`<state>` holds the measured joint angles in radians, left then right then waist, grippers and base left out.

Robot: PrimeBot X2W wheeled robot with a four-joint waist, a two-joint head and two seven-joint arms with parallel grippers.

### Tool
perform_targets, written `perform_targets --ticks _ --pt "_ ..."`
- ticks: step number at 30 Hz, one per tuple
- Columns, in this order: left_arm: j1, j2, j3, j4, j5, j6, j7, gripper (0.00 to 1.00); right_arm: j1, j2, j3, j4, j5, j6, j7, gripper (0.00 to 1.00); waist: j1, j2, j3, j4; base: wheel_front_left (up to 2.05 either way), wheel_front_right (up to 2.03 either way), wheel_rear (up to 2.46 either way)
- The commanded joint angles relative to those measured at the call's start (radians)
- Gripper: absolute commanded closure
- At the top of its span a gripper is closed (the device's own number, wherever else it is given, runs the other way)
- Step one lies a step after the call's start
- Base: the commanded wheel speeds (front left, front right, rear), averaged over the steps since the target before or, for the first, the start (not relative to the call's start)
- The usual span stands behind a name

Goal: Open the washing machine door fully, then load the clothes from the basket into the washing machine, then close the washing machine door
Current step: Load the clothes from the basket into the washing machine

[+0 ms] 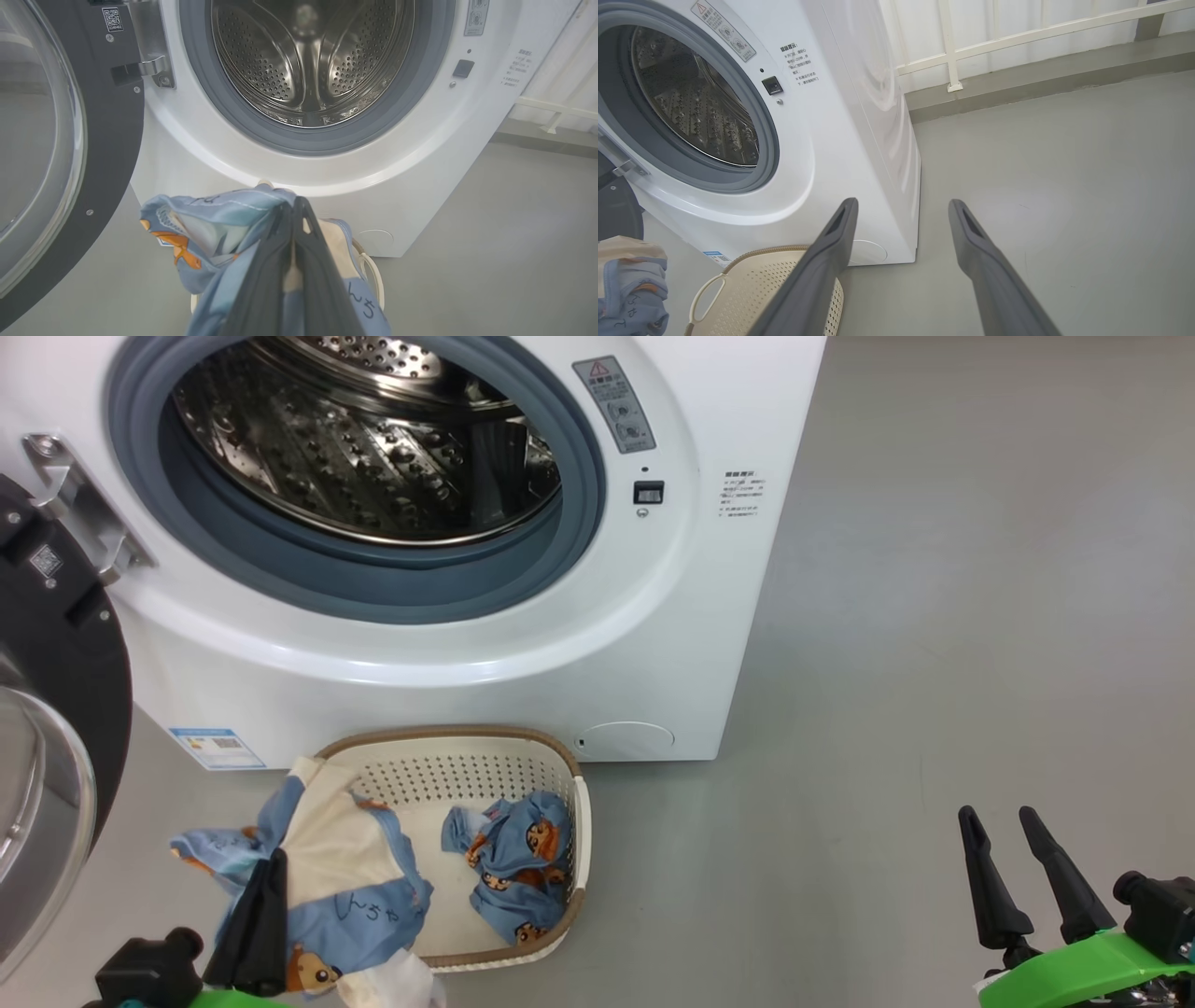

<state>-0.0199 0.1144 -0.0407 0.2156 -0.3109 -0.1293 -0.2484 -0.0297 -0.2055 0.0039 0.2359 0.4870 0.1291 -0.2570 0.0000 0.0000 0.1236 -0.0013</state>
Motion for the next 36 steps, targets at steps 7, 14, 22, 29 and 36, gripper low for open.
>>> perform_targets --ticks 7,14,22,29,36 --pt "-0.003 -0.004 0.048 -0.066 0.020 -0.001 -0.013 1.00 -0.004 -0.014 0.013 -0.030 0.006 0.002 -0.005 0.00 0.0000 0.0000 0.022 0.003 0.00 0.00 0.00" --pt "-0.022 -0.004 0.054 -0.081 0.018 -0.001 -0.013 1.00 -0.015 -0.008 0.005 -0.038 0.002 0.002 -0.005 0.00 0.0000 0.0000 0.050 0.000 0.00 0.00 0.00" --pt "-0.114 0.013 0.038 -0.092 0.021 -0.001 -0.013 1.00 -0.043 -0.001 0.004 -0.049 0.001 0.002 -0.005 0.00 0.0000 0.0000 0.111 -0.007 0.00 0.00 0.00" --pt "-0.309 0.053 0.019 -0.082 0.020 -0.001 -0.013 1.00 -0.098 0.009 0.015 -0.064 -0.002 0.002 -0.005 0.00 0.0000 0.0000 0.214 -0.019 0.00 0.00 0.00" --pt "-0.569 0.109 -0.009 -0.017 0.019 -0.001 -0.013 1.00 -0.168 0.025 0.026 -0.078 -0.006 0.002 -0.005 0.00 0.0000 0.0000 0.316 -0.038 0.00 0.00 0.00"
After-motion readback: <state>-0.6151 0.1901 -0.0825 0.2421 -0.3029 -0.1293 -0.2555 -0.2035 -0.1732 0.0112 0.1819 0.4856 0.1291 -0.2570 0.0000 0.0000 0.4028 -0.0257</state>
